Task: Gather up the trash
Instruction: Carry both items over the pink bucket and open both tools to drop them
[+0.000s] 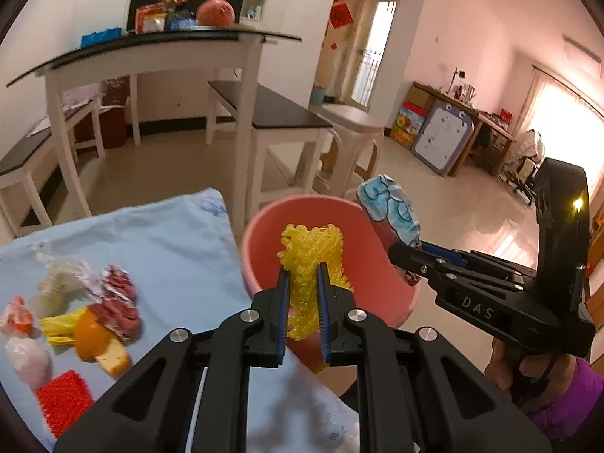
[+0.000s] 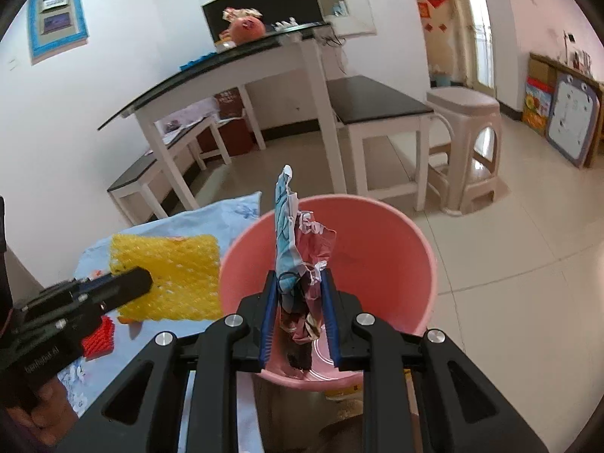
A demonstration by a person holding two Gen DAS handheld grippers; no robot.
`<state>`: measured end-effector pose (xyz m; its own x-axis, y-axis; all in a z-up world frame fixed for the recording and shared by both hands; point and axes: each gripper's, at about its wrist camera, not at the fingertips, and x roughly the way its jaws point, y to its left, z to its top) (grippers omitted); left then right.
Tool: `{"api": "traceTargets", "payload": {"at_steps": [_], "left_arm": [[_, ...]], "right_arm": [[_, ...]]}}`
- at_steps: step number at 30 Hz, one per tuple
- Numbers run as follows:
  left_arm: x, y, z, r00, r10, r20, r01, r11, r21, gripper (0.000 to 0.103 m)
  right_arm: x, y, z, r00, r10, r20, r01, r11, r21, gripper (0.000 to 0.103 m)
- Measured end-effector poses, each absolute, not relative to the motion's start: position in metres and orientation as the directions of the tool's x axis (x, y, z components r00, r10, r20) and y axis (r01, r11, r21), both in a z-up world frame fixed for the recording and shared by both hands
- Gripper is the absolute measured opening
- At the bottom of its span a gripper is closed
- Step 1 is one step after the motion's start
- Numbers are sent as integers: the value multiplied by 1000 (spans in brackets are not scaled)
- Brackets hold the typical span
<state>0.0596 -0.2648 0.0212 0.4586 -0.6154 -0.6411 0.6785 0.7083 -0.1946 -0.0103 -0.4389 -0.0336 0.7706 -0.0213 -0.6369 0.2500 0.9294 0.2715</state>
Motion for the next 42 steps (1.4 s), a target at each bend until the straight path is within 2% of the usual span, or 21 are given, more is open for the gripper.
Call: {"api": "traceTargets", "payload": {"at_steps": [13, 16, 21, 30, 42], "left_arm": [[65, -298, -10, 418, -589, -692, 698, 696, -170, 15], [68, -300, -13, 405, -588, -700, 702, 691, -174, 22], [70, -299, -14, 391, -599, -699, 684, 697, -215, 43], [63, -292, -4, 409, -618, -672, 689, 692, -216, 43], [54, -239, 15, 496, -599, -629, 634, 745, -208, 43]], "right_arm": [[0, -462, -66, 737, -18, -676, 310, 898, 313, 25], [2, -463, -66, 736, -22, -676, 309, 900, 307, 28], [1, -464, -66, 738, -34, -674, 312, 902, 297, 35], [-2, -461, -64, 737, -48, -674, 313, 908, 277, 45], [-7, -425, -41, 767, -15, -641, 238, 935, 264, 50]]}}
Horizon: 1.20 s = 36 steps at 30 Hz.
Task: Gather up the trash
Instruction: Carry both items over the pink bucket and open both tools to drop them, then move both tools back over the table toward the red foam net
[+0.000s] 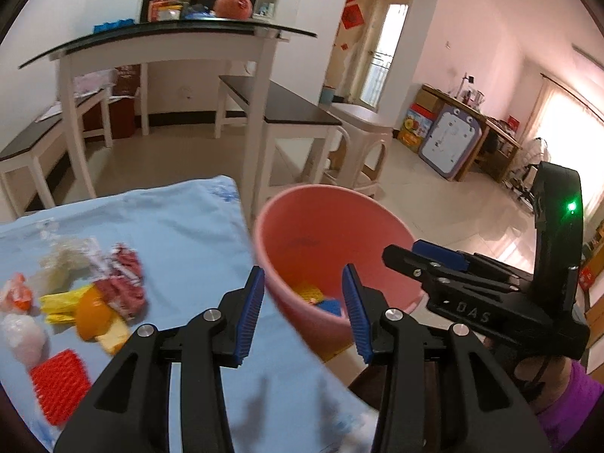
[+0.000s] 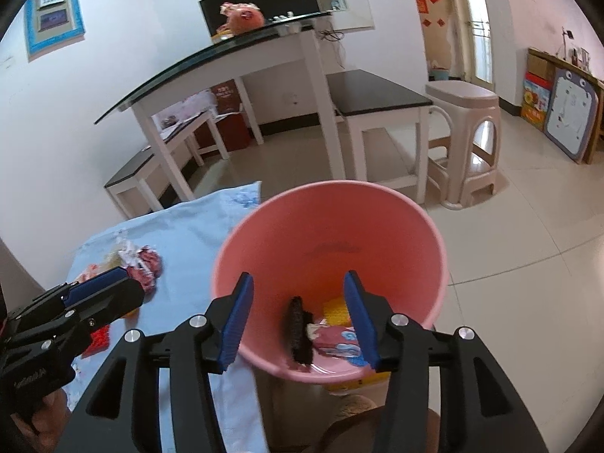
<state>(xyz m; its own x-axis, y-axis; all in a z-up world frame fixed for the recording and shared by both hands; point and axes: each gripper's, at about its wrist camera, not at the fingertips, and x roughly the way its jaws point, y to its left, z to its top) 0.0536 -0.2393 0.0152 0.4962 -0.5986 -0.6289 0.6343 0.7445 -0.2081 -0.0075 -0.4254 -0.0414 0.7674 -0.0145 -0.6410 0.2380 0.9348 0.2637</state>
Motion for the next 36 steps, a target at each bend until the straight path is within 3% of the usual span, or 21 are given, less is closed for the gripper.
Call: {"api": "traceTargets", "payload": {"at_steps": [10, 24, 31, 36], "left_arm": [[39, -165, 19, 596, -512, -619, 542, 825, -161, 43], [38, -33, -12, 674, -315, -668, 280, 946, -164, 43], [43, 6, -43, 630, -272, -727, 178, 962, -206, 43], [49, 6, -50, 607, -300, -736, 187, 954, -235, 43]], "right_arm": [[4, -372, -27, 777, 57, -627, 140, 955, 262, 51], [32, -302, -37, 739, 157, -655, 17, 968, 252, 53], [40, -285, -44, 718, 181, -672, -12, 969, 248, 53], [42, -280, -47, 709, 187, -680, -23, 970, 243, 53]]}}
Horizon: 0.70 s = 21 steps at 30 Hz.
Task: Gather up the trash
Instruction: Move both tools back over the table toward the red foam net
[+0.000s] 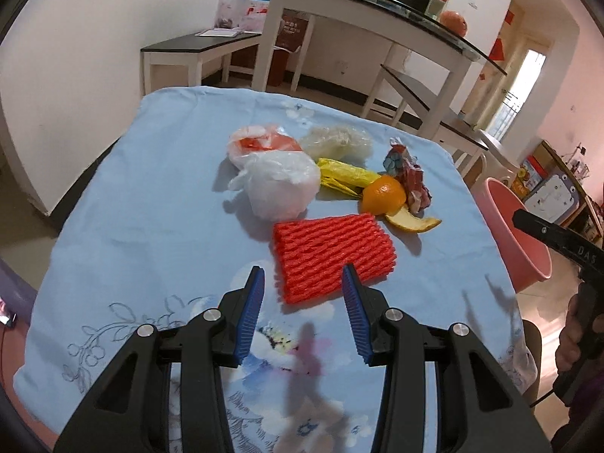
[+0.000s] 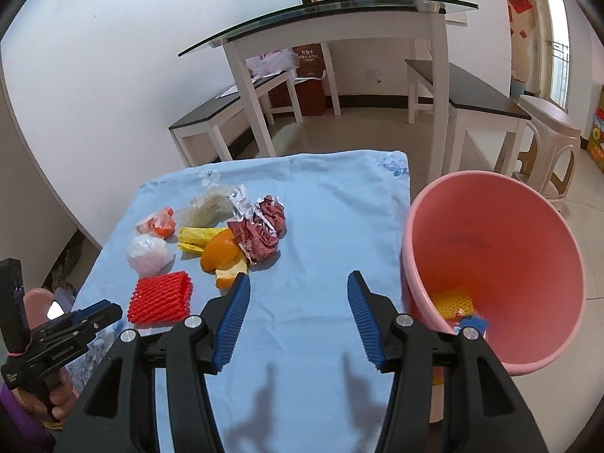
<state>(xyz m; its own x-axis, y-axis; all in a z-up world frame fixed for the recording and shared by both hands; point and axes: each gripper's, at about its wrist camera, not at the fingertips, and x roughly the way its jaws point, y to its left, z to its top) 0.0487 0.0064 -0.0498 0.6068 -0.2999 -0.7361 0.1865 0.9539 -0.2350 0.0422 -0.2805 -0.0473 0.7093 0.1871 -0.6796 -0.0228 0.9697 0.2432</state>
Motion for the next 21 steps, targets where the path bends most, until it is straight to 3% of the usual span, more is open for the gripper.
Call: {"api": "traceTargets", "payload": {"at_steps": [11, 16, 21], "left_arm": [[60, -36, -54, 550, -334, -765, 450, 891, -65, 43], [72, -38, -71, 508, -310, -803, 457, 888, -53, 43], [72, -33, -73, 522, -329, -787, 454, 888, -69, 42]], "right_arm": [[48, -281, -54, 691, 182, -699, -10, 970, 243, 54], [56, -278, -55, 689, 181, -701, -18, 972, 233, 54], [69, -271, -56, 683, 190, -705, -41, 974, 223, 54]]}}
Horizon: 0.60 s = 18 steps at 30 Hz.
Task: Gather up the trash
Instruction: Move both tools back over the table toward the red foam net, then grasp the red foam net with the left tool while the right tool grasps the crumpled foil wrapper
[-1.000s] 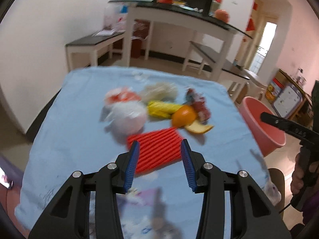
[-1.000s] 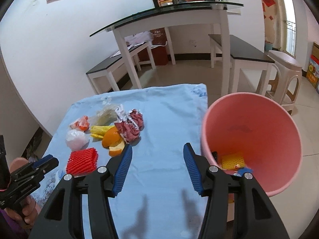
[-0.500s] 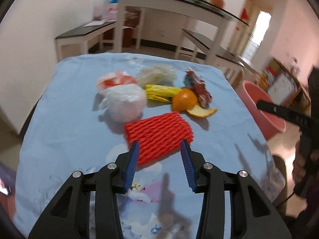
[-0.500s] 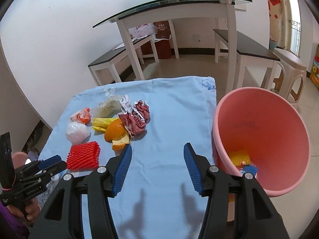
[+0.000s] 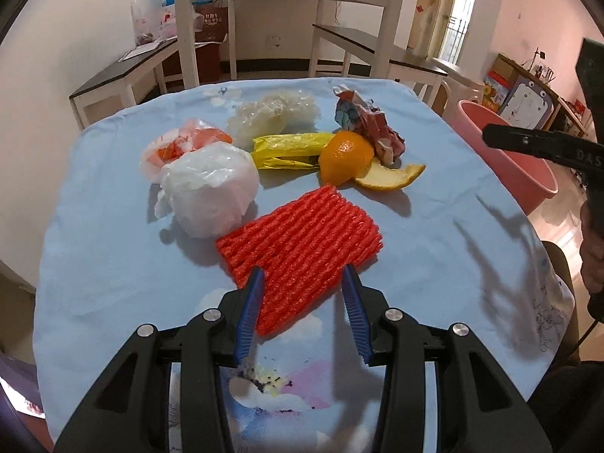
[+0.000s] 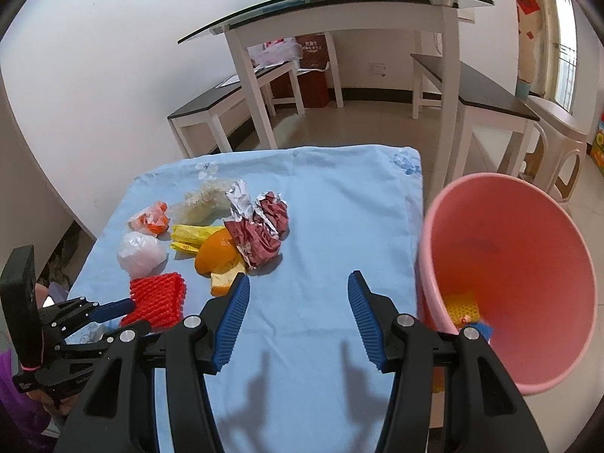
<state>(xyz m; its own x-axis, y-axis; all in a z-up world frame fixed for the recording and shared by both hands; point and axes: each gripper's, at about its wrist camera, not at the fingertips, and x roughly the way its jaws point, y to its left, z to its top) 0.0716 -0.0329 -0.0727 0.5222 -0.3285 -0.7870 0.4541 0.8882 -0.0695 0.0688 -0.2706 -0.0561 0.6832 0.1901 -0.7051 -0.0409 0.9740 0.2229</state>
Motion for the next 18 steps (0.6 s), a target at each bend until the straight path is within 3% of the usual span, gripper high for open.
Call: {"api": "traceTargets", "payload": {"at_steps": [3, 8, 18], "left_arm": [[71, -29, -74, 536, -325, -780, 440, 895, -71, 27], [72, -22, -72, 546, -324, -772, 423, 903, -79, 12], [64, -4, -53, 559, -390, -732, 366, 908, -205, 9]], "right_arm": [[78, -265, -57, 678, 206, -706, -58, 972, 228, 54], [91, -255, -60, 673, 226, -704, -86, 970, 229, 54], [124, -240, -64, 660, 294, -692, -132, 951, 278, 54]]}}
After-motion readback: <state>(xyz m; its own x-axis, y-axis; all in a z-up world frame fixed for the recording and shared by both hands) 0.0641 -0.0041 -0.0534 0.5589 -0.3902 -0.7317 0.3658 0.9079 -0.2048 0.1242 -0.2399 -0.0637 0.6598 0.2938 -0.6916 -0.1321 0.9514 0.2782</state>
